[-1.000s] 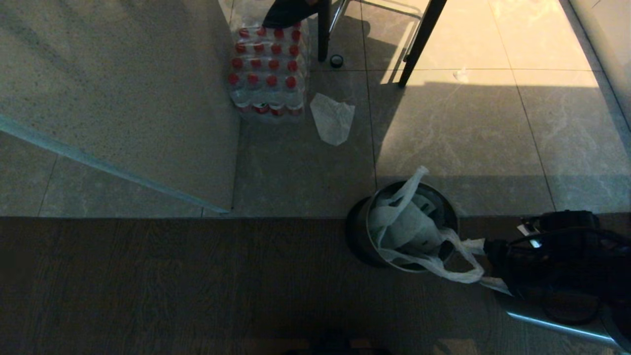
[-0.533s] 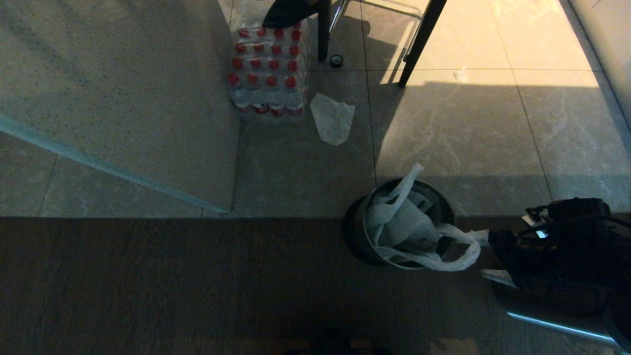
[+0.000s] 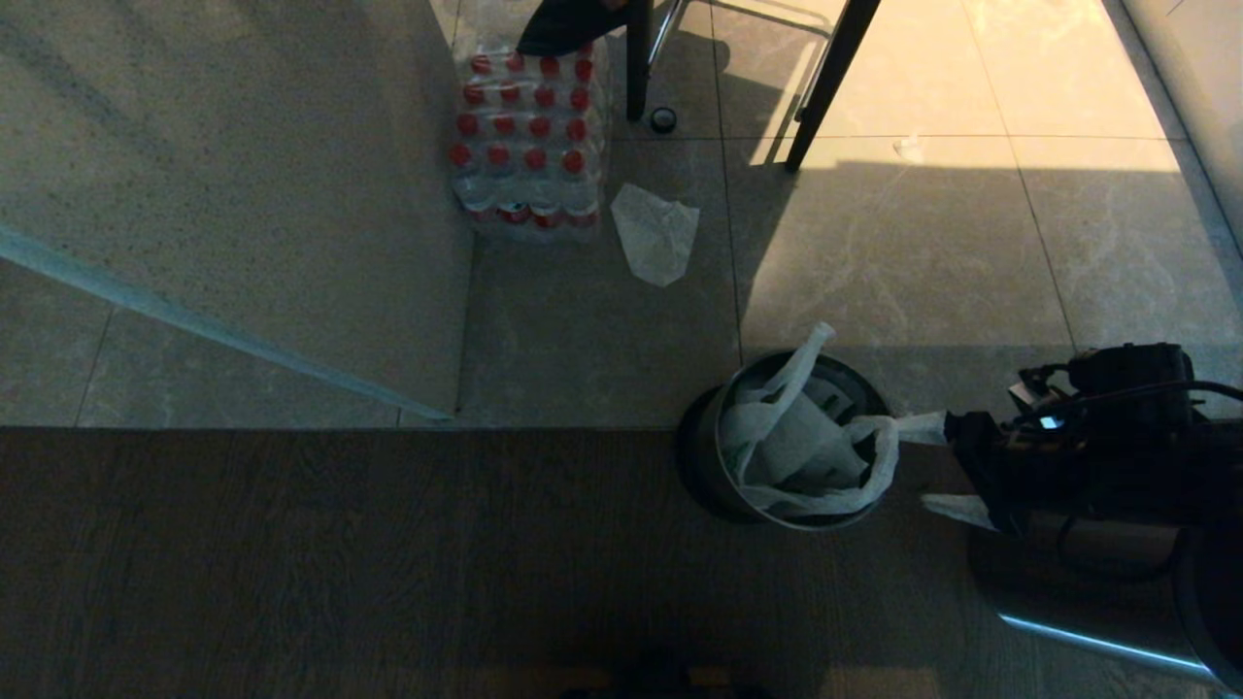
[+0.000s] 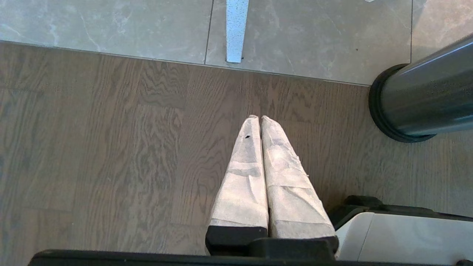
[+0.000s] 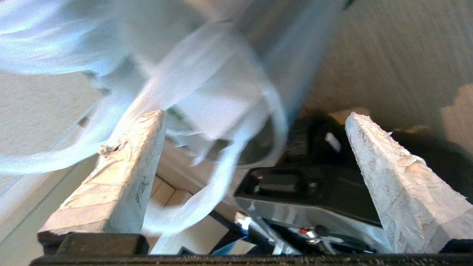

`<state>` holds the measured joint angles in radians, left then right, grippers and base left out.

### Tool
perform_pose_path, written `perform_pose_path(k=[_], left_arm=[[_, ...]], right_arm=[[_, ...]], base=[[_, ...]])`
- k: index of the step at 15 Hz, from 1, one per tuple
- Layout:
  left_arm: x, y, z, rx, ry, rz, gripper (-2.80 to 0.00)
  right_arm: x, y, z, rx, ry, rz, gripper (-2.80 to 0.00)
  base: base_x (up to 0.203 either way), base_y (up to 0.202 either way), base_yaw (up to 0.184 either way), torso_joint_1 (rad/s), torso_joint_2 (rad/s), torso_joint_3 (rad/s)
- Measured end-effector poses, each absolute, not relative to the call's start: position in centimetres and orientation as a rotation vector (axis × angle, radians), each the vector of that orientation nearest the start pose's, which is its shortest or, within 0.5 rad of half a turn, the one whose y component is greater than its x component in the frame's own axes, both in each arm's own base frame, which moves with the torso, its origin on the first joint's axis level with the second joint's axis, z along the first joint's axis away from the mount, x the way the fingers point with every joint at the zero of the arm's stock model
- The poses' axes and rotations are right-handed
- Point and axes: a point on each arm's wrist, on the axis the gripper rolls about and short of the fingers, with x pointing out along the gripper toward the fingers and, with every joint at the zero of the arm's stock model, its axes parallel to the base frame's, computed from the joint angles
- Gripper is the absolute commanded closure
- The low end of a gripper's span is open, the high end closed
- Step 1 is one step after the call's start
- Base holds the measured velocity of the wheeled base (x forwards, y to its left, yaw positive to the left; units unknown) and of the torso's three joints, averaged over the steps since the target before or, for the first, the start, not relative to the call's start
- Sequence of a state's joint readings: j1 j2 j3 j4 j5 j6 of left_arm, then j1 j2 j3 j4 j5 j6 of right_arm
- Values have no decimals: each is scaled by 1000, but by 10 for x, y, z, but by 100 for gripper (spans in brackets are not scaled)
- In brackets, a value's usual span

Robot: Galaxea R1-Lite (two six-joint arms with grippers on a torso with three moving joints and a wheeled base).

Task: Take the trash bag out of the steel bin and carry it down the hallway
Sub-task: Pick up the trash bag

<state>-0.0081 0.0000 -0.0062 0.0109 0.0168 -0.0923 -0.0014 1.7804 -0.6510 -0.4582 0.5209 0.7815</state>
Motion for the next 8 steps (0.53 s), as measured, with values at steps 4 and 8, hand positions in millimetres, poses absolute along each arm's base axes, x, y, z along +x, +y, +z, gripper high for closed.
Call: perform_pose_path(k=[4,8], left_arm=[[-23,1,76,-93,4,9,0],[-23,1,76,-92,4,9,0]], right_arm=[[280,16,124,905,806,245,-280],[275,23,137,893,797,278,-280]], base=[[0,0,0,0,0,0],[0,0,0,0,0,0]])
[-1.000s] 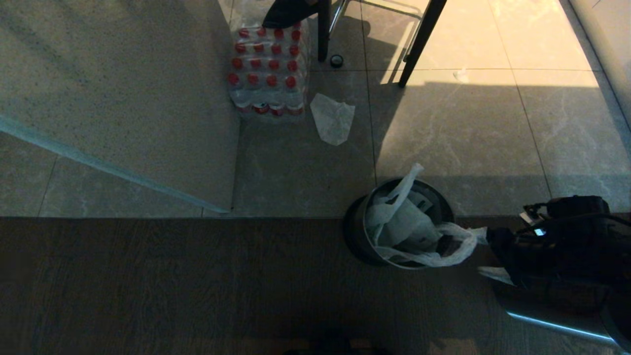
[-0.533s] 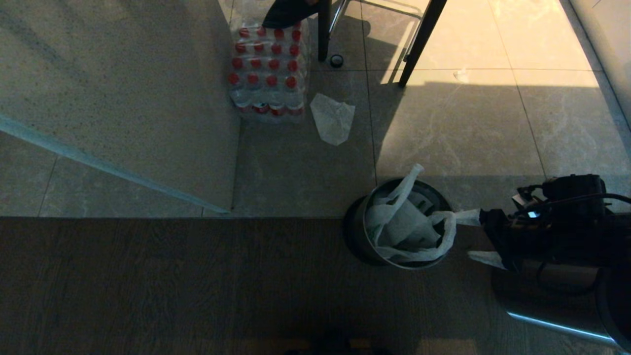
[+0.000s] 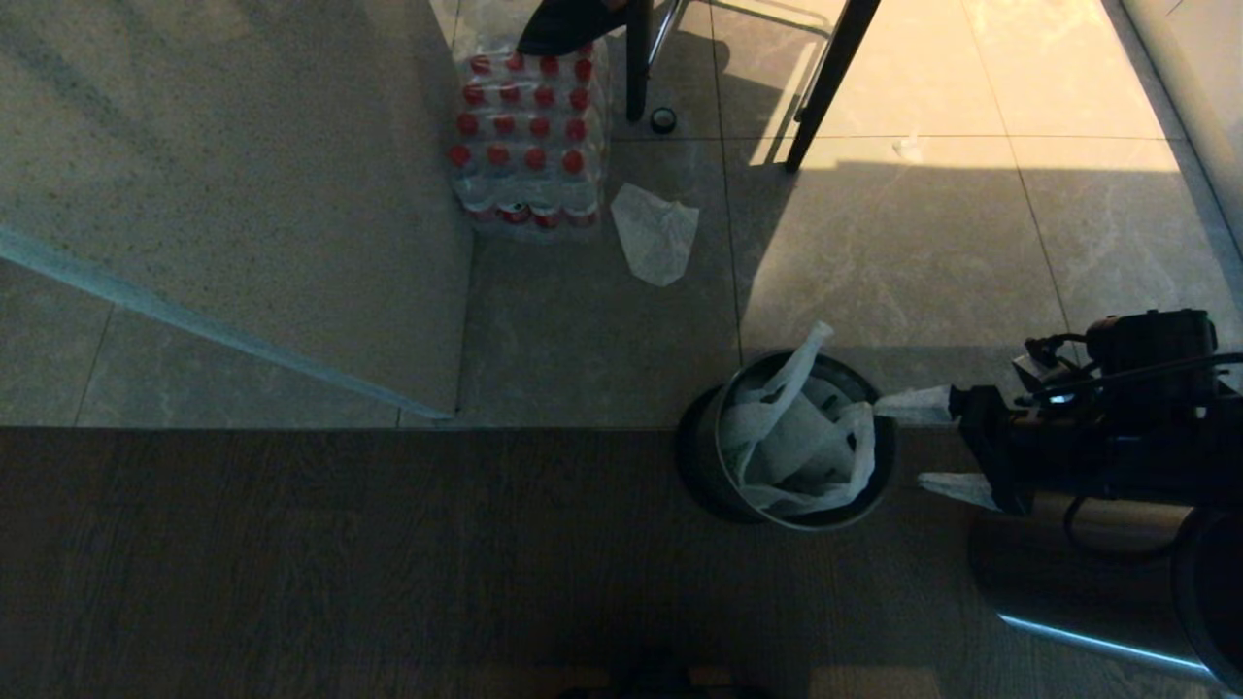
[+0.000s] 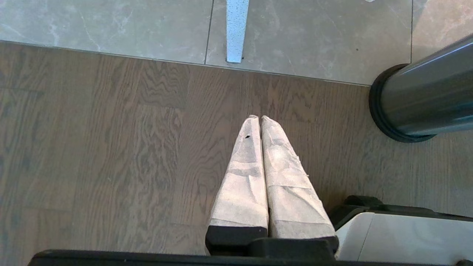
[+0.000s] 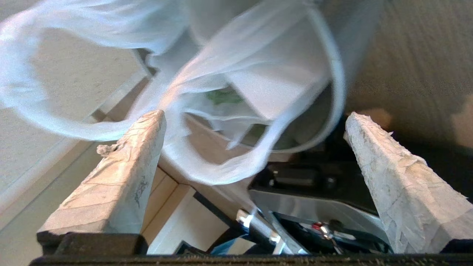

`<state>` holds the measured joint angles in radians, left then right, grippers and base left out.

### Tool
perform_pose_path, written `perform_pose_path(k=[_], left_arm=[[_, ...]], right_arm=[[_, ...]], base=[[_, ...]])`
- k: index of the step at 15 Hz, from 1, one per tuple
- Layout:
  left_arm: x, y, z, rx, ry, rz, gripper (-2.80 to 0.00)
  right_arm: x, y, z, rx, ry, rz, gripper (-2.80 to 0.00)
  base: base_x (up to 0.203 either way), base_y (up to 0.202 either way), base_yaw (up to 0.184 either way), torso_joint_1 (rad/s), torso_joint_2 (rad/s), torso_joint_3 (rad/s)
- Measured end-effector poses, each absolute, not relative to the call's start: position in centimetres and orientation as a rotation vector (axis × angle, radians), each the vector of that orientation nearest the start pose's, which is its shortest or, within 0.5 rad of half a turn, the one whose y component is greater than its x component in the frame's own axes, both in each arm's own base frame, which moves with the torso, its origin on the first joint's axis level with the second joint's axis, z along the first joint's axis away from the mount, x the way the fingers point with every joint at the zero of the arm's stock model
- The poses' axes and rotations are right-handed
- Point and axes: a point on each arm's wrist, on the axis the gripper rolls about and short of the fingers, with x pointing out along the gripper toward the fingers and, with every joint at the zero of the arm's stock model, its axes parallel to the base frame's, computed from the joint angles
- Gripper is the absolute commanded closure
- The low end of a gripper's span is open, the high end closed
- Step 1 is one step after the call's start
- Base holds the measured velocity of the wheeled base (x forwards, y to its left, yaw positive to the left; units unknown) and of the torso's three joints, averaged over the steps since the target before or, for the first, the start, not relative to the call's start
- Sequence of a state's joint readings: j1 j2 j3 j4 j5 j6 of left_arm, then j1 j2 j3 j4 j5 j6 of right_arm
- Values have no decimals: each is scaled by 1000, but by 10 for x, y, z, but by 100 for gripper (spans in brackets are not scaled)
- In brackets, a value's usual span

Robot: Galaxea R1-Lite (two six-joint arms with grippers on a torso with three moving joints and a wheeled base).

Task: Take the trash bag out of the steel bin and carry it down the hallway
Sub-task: Pick up the trash bag

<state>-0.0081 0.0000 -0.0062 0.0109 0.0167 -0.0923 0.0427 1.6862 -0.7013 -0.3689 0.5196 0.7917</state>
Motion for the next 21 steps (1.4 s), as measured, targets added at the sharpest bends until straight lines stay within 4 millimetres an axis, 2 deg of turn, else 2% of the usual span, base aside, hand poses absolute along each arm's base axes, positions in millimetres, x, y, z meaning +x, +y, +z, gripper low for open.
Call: perform_pose_path(k=[8,13,18,21], left_arm=[[-23,1,76,-93,4,9,0],[-23,1,76,-92,5,9,0],[-23,1,76,-93,4,10,0],[-23,1,76,-92,4,9,0]], right_arm=[[273,47,147,944,813,341,-280],[279,53,152,940,798,365,-280],[300,56,149,912,659,446,-280],[295,56,147,906,622,466,-280]], base=[[0,0,0,0,0,0],[0,0,0,0,0,0],[0,0,0,0,0,0],[0,0,0,0,0,0]])
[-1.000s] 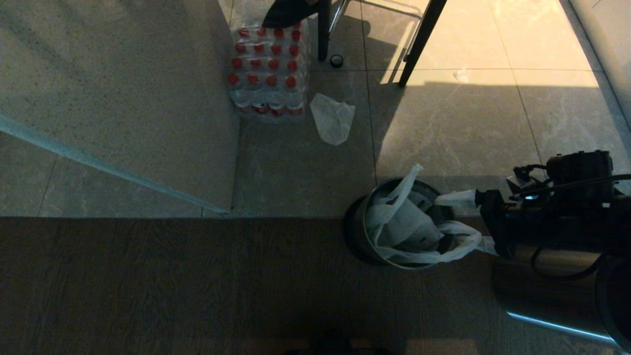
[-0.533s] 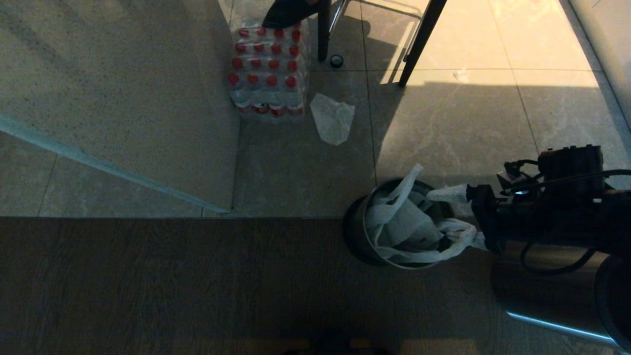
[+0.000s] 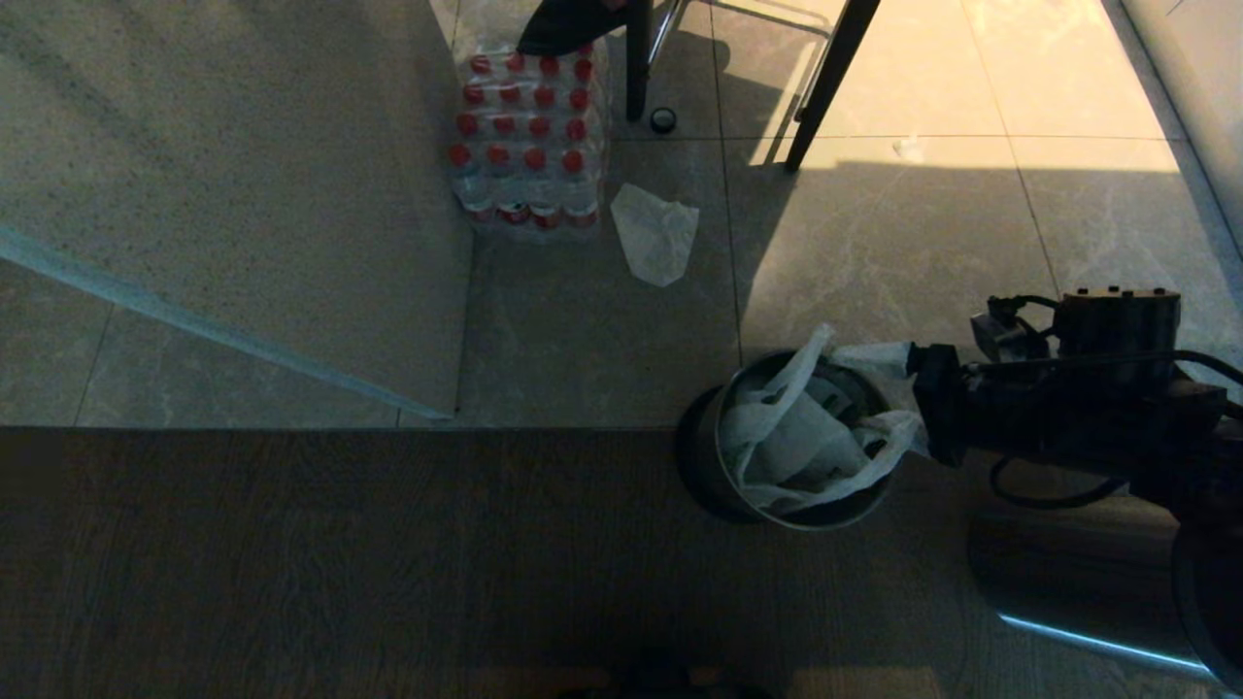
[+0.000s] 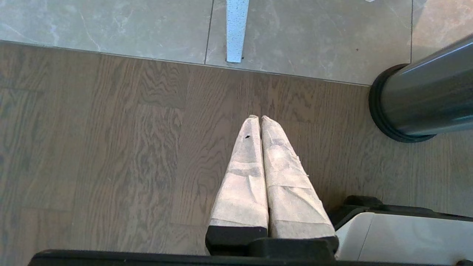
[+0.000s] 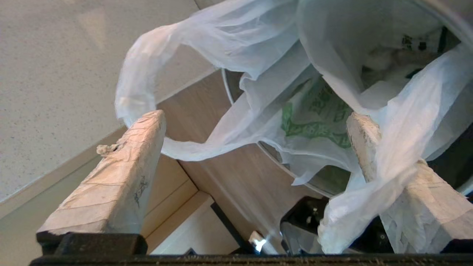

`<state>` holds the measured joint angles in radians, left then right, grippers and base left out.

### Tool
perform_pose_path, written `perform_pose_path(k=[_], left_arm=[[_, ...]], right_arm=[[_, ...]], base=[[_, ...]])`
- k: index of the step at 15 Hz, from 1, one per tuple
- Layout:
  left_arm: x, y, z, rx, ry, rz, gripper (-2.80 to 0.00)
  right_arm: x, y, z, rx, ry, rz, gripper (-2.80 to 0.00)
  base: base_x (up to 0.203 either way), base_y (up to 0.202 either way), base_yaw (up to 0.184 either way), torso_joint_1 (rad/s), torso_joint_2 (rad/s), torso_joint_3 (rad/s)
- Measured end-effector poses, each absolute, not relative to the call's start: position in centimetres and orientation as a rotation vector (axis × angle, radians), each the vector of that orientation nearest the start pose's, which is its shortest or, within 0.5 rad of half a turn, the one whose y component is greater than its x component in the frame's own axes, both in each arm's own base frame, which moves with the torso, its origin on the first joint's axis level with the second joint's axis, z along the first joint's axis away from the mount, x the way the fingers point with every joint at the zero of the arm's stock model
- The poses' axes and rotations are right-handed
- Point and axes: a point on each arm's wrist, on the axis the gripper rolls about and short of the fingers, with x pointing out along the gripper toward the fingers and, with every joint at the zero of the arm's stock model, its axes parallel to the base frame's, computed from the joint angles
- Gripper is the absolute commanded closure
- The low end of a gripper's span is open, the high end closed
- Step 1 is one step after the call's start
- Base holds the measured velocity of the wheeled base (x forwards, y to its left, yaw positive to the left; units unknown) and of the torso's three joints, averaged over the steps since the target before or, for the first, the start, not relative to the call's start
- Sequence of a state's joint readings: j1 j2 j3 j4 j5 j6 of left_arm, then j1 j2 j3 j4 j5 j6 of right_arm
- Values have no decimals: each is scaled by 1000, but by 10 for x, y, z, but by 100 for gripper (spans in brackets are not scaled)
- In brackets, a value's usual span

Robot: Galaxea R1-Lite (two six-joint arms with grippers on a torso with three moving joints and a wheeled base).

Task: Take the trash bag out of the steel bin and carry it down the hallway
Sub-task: Pick up the trash bag

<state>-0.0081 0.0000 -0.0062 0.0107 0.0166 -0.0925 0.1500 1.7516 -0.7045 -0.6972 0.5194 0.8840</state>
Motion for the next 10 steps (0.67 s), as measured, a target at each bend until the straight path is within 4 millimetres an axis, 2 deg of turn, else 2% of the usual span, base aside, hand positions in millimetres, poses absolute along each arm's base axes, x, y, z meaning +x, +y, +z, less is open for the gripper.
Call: perform_pose_path(k=[6,10], left_arm=[[-23,1,76,-92,4,9,0],[-23,1,76,-92,4,9,0]], right_arm=[[294,59,158,897,585,501,-280],[305,67,169,887,552,539,-280]], base=[[0,0,0,0,0,0],[0,0,0,0,0,0]])
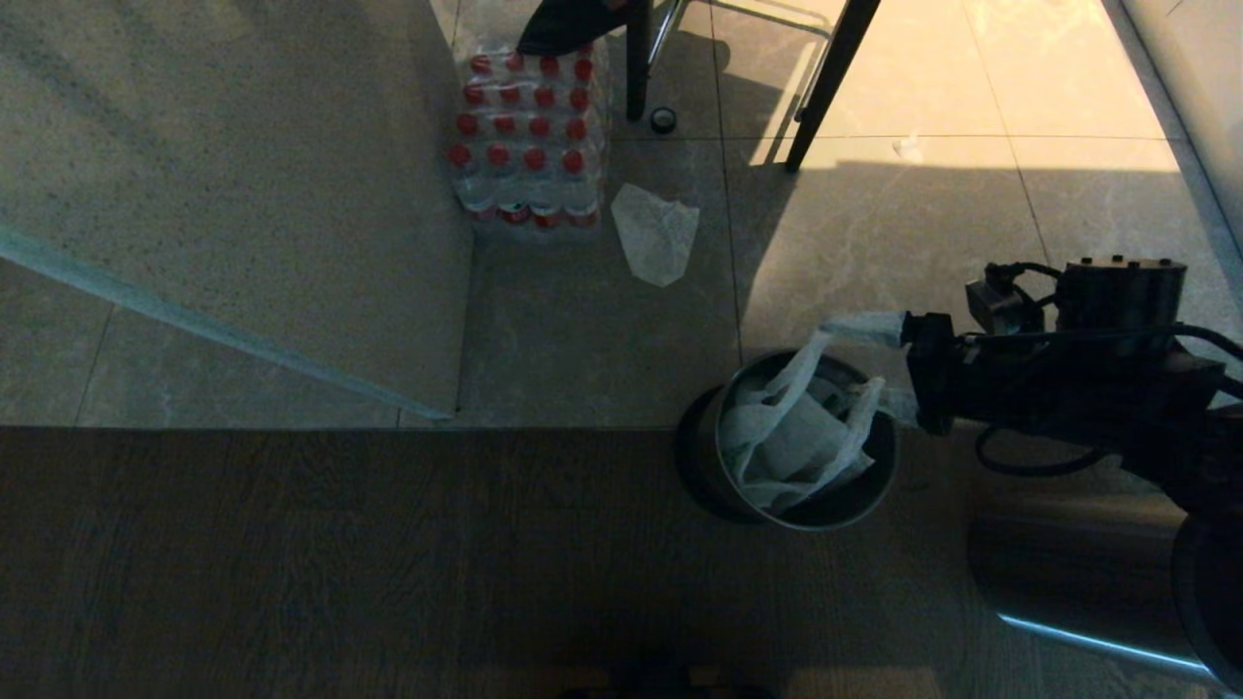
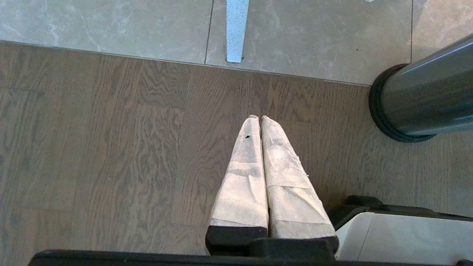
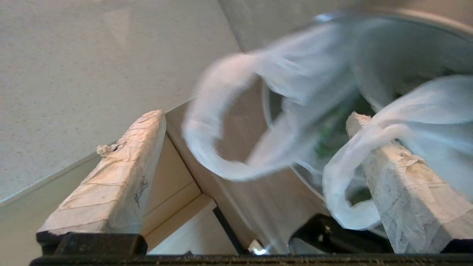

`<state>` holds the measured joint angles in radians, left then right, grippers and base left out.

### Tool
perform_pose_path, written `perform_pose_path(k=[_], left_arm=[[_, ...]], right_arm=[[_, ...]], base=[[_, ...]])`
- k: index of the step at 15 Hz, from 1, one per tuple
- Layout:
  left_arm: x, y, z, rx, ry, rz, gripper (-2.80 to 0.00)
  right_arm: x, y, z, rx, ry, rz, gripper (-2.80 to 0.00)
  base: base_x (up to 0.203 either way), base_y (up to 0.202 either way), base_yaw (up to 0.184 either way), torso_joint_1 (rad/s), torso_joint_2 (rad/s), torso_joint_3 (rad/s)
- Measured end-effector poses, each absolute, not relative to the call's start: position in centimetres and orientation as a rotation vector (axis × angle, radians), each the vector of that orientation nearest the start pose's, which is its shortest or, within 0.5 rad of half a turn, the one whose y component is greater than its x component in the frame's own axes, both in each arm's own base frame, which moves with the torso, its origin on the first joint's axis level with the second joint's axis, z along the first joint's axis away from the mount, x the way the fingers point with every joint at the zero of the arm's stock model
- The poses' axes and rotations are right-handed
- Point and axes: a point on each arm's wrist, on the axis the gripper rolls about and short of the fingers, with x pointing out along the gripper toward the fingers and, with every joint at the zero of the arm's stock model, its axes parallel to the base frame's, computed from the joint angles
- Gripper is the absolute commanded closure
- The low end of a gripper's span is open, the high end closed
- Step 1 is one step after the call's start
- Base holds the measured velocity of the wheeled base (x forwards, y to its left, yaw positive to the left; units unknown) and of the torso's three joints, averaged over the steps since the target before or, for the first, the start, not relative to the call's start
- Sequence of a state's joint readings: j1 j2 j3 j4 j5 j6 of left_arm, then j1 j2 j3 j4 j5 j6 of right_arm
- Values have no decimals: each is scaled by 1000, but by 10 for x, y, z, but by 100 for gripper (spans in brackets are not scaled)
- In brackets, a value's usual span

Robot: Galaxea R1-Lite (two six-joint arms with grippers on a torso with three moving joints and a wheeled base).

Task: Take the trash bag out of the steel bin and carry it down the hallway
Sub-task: Pick up the trash bag

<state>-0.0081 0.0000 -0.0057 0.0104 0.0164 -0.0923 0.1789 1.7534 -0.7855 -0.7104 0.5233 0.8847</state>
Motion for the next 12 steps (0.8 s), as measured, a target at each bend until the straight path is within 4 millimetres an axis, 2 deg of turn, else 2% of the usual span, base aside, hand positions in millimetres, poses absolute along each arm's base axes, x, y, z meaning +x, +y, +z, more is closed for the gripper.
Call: perform_pose_path(k=[5,12], left_arm=[[-23,1,76,-93,5,9,0],[-23,1,76,-93,5,8,0]], right_arm=[[315,81,174,872,552,647,-280],[330,93,159,853,471,721,-280]], base=[[0,0,0,0,0,0],[0,0,0,0,0,0]])
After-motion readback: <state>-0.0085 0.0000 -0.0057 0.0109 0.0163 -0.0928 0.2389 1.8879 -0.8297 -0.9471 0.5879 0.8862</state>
